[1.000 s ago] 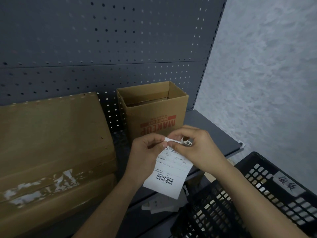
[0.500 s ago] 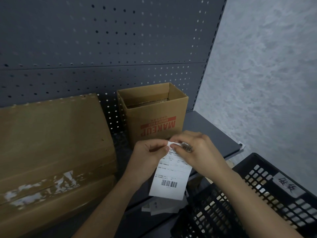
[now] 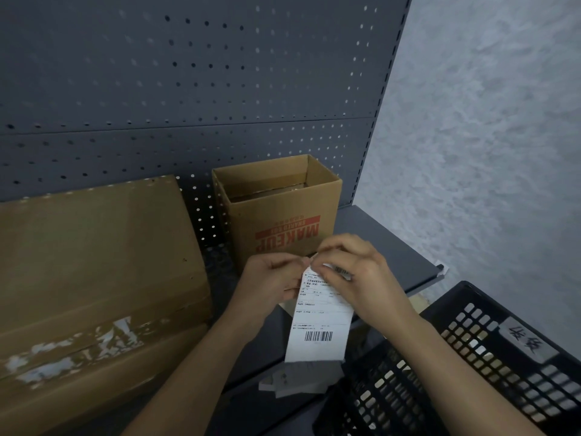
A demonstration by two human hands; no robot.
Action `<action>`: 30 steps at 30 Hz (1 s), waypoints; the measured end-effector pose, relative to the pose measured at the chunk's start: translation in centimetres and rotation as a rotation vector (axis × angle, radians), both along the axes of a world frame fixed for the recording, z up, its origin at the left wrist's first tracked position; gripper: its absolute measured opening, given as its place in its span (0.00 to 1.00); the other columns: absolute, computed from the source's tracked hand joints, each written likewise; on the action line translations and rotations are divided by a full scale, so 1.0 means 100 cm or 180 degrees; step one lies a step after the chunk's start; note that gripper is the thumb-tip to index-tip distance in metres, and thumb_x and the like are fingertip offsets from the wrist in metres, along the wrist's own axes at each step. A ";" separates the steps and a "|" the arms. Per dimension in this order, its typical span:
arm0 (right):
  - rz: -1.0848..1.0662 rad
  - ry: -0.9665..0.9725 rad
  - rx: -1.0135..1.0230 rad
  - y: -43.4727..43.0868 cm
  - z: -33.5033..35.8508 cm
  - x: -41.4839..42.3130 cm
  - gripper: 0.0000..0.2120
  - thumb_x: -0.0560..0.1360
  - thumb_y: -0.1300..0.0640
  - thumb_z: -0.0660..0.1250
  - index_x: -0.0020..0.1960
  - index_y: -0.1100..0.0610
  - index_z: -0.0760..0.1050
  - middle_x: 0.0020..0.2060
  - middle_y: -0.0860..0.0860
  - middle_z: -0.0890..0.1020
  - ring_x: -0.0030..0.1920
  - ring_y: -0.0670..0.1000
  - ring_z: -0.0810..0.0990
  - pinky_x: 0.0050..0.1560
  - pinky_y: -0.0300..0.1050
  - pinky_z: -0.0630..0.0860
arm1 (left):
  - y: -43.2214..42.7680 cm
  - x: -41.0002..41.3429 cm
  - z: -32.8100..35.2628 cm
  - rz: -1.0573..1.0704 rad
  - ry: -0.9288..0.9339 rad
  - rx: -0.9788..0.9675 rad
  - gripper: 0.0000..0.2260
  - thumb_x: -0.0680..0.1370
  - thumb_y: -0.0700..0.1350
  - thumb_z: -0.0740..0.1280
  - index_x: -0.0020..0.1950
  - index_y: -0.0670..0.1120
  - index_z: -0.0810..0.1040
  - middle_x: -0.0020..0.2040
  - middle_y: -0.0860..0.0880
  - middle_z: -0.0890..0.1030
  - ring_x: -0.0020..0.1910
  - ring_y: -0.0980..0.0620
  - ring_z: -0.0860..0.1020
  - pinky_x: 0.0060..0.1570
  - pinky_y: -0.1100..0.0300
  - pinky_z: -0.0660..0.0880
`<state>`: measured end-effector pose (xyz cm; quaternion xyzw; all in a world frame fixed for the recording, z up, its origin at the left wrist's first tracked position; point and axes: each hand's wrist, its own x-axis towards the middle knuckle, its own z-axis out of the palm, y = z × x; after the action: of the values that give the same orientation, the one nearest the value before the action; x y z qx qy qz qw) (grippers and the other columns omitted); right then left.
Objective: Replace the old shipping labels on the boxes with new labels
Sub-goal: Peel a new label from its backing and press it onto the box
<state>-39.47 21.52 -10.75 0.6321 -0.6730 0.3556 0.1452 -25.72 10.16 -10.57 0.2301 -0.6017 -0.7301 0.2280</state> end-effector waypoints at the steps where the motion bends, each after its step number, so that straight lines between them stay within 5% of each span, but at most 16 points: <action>1: 0.0013 0.0029 -0.0013 0.000 -0.001 -0.001 0.05 0.76 0.56 0.69 0.47 0.54 0.83 0.51 0.45 0.78 0.52 0.47 0.77 0.51 0.52 0.73 | 0.000 0.000 0.000 0.0023 -0.0031 -0.0028 0.07 0.79 0.40 0.69 0.50 0.37 0.84 0.44 0.41 0.86 0.46 0.46 0.85 0.43 0.61 0.81; 8: 0.0140 0.0245 0.0121 0.006 -0.003 -0.003 0.09 0.78 0.53 0.64 0.47 0.55 0.81 0.51 0.46 0.79 0.53 0.48 0.75 0.54 0.47 0.70 | -0.007 -0.011 -0.003 0.0297 -0.0329 -0.0120 0.06 0.79 0.38 0.67 0.48 0.39 0.84 0.45 0.38 0.85 0.48 0.39 0.84 0.52 0.44 0.80; 12: 0.0231 0.0376 0.0213 0.013 -0.002 -0.003 0.08 0.80 0.53 0.63 0.47 0.54 0.79 0.49 0.43 0.79 0.55 0.48 0.75 0.56 0.44 0.66 | -0.015 -0.019 -0.010 0.0347 -0.0437 -0.0166 0.07 0.79 0.41 0.68 0.44 0.43 0.85 0.42 0.38 0.84 0.39 0.43 0.82 0.43 0.51 0.77; 17: 0.0162 0.0298 0.0361 0.023 -0.001 -0.006 0.07 0.80 0.55 0.63 0.47 0.54 0.78 0.45 0.43 0.79 0.50 0.45 0.76 0.56 0.41 0.64 | -0.016 -0.030 -0.016 0.0423 -0.0374 0.0049 0.07 0.80 0.40 0.67 0.46 0.40 0.83 0.41 0.40 0.83 0.41 0.44 0.81 0.41 0.53 0.76; 26: 0.0184 0.0158 0.0532 0.037 0.008 -0.003 0.05 0.79 0.53 0.62 0.47 0.51 0.76 0.44 0.40 0.79 0.45 0.43 0.76 0.58 0.41 0.66 | -0.019 -0.036 -0.028 0.0678 -0.0596 0.0247 0.09 0.81 0.44 0.65 0.48 0.41 0.83 0.49 0.39 0.84 0.50 0.37 0.82 0.55 0.39 0.79; 30: 0.0240 0.0119 0.0560 0.042 0.011 0.000 0.05 0.79 0.53 0.61 0.47 0.49 0.75 0.43 0.42 0.79 0.44 0.47 0.78 0.58 0.48 0.69 | -0.020 -0.037 -0.029 0.0635 -0.0713 0.0220 0.08 0.80 0.43 0.65 0.48 0.43 0.83 0.48 0.40 0.84 0.50 0.38 0.82 0.54 0.41 0.79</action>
<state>-39.52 25.72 -9.61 0.6738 -0.6745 0.2885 0.0881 -29.39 8.19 -13.51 0.3765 -0.5720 -0.6939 0.2228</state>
